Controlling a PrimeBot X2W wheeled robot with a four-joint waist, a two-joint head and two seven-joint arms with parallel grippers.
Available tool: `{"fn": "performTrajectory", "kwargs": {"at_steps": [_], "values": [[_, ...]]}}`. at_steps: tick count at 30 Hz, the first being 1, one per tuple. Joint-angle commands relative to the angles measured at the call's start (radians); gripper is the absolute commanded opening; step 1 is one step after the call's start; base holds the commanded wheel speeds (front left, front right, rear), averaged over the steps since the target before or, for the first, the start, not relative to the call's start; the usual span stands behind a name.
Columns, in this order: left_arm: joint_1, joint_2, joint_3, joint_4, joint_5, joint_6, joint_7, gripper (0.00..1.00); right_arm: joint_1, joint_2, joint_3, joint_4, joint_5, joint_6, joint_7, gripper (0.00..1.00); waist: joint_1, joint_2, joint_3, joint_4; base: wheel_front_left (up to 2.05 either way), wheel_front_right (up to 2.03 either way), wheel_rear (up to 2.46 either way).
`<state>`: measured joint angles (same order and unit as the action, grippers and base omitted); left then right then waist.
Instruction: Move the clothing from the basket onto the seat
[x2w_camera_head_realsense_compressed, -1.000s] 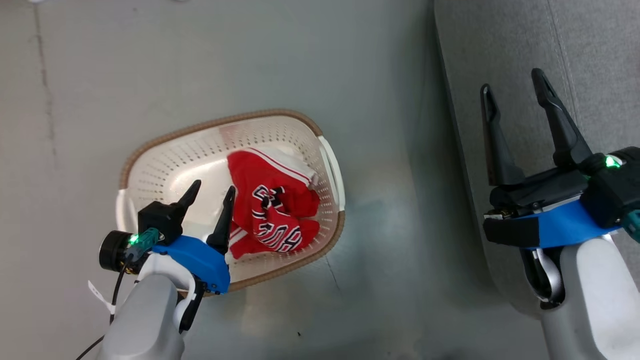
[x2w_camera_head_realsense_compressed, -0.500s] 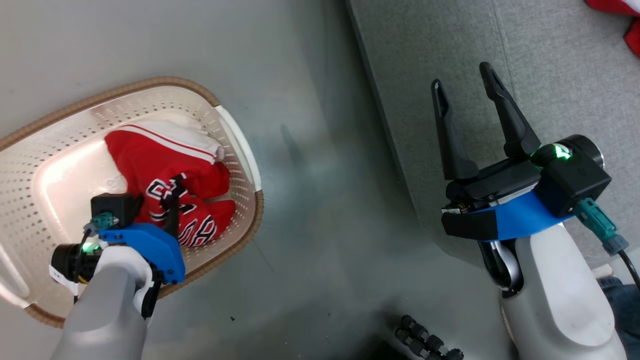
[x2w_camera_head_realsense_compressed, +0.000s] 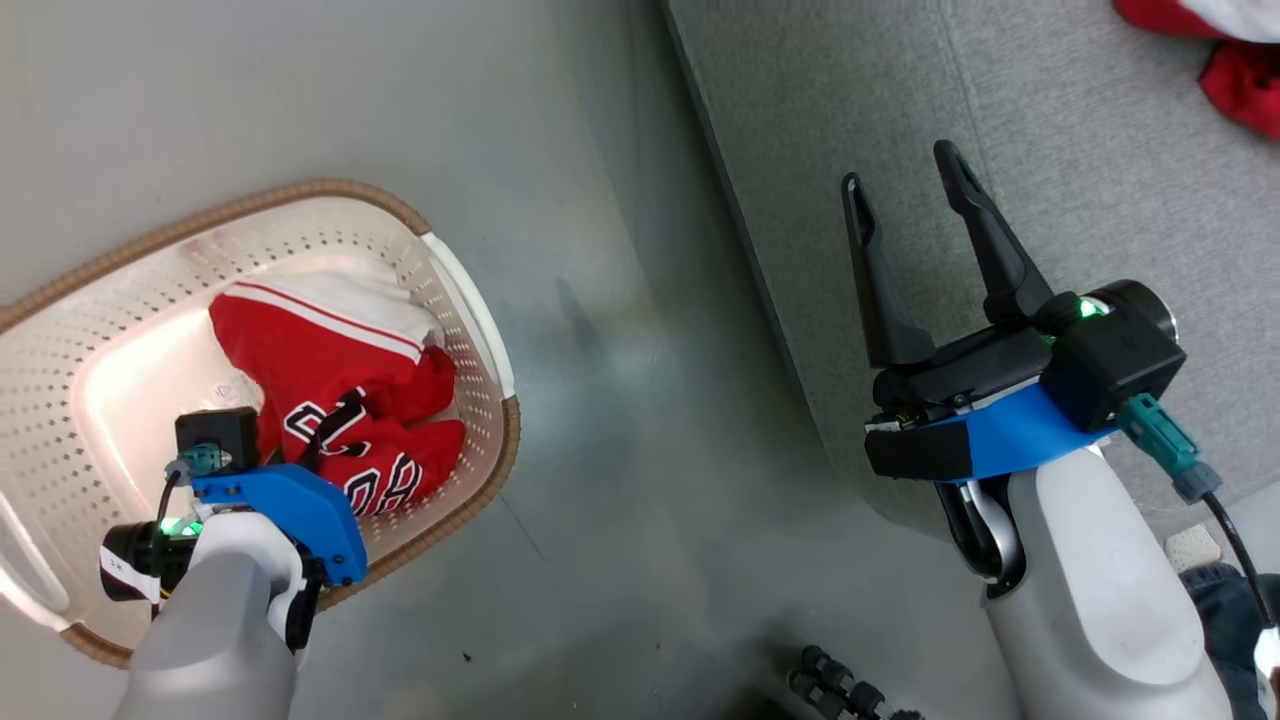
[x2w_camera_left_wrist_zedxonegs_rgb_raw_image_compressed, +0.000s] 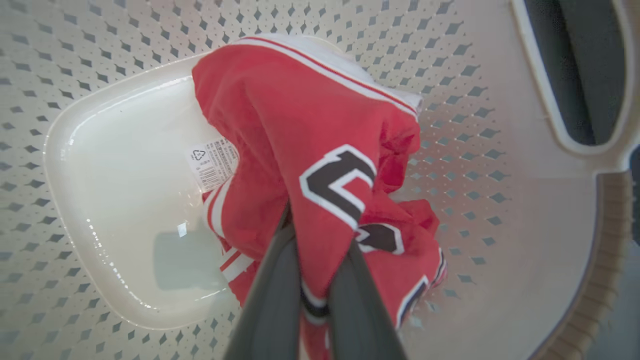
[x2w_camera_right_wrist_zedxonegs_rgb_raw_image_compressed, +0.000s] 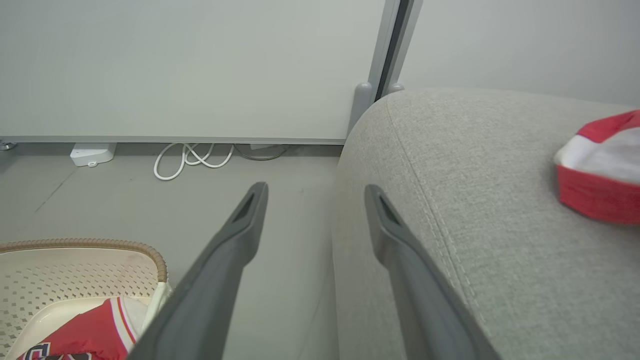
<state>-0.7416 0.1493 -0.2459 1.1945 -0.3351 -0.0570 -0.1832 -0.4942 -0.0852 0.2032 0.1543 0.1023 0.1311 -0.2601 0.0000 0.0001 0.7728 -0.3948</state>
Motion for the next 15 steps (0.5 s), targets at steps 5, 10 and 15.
{"fn": "performTrajectory", "kwargs": {"at_steps": [5, 10, 15], "values": [[0.032, -0.039, -0.023, 0.021, -0.003, -0.02, -0.033, 0.0, 0.021, -0.017, -0.013, 0.041, -0.011, -0.001, -0.005, 1.0, 0.0, -0.0001, -0.157, 0.05, 0.0, 0.0, 0.0], [0.075, -0.082, -0.068, 0.035, -0.004, -0.05, -0.049, 0.0, 0.087, -0.043, -0.013, 0.07, -0.019, -0.001, 0.016, 1.0, 0.0, -0.0001, -0.352, 0.131, 0.0, 0.0, 0.0], [0.103, -0.097, -0.144, 0.017, -0.012, -0.069, -0.043, 0.0, 0.167, -0.06, -0.008, 0.068, -0.017, -0.001, 0.064, 1.0, 0.0, -0.0001, -0.533, 0.208, 0.0, 0.0, 0.0]]}}
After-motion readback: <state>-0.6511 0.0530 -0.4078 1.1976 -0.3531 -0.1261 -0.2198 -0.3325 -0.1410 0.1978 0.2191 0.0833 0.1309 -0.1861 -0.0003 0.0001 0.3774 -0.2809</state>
